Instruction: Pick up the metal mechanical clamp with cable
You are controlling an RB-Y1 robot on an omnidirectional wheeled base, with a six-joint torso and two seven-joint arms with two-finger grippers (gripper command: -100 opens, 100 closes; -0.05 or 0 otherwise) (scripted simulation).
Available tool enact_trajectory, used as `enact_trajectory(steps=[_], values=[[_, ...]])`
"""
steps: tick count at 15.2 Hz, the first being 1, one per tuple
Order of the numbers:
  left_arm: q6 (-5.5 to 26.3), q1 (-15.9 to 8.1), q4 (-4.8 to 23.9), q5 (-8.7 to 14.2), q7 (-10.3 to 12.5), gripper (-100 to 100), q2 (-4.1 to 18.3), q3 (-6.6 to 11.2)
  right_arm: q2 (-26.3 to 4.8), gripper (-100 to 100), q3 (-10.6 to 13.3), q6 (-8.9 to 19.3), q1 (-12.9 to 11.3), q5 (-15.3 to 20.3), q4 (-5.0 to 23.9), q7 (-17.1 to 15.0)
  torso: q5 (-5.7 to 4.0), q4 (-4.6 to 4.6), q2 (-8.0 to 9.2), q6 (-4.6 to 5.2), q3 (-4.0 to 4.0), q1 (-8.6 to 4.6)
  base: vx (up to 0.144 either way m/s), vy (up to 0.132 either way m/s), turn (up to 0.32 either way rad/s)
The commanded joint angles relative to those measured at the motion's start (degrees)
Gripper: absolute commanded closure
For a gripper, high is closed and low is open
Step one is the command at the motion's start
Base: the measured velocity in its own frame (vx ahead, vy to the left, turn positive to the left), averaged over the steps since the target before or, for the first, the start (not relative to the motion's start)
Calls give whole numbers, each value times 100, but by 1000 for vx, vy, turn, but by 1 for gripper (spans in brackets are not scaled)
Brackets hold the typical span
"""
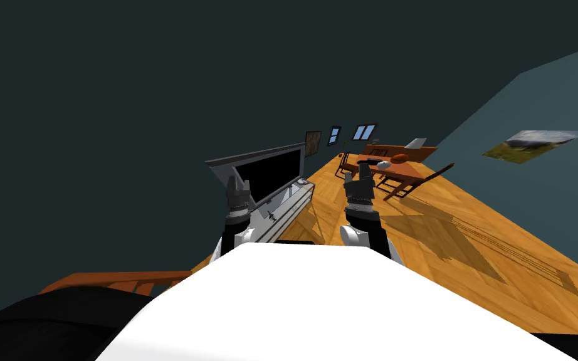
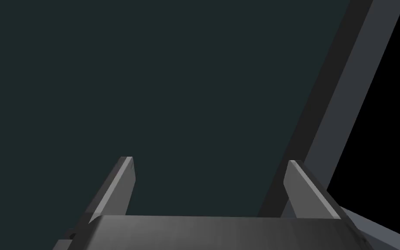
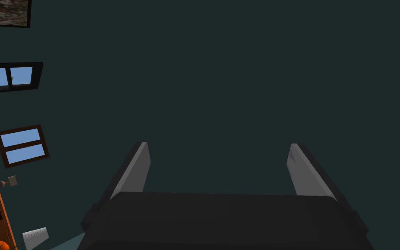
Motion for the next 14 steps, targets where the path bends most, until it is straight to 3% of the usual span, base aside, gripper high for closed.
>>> enact_trajectory(steps=[1,7,9,14], values=[[112,-44,133,71,-30,-100,166,14,0,0,0,0,0,0,0,0,0,0,0,0,0,0,-1,13,-95],[508,-199,602,321,-138,-100,519,65,-1,0,0,0,-1,0,0,0,5,2,10,4,5,22,-25,44,-169],[789,-312,943,503,-216,-100,699,102,-1,0,0,0,-1,0,0,0,6,2,7,3,4,26,-25,62,-215],[1133,-445,1342,717,-308,-100,878,145,-1,0,0,0,-1,0,0,0,6,2,10,3,6,28,-32,56,-170]])
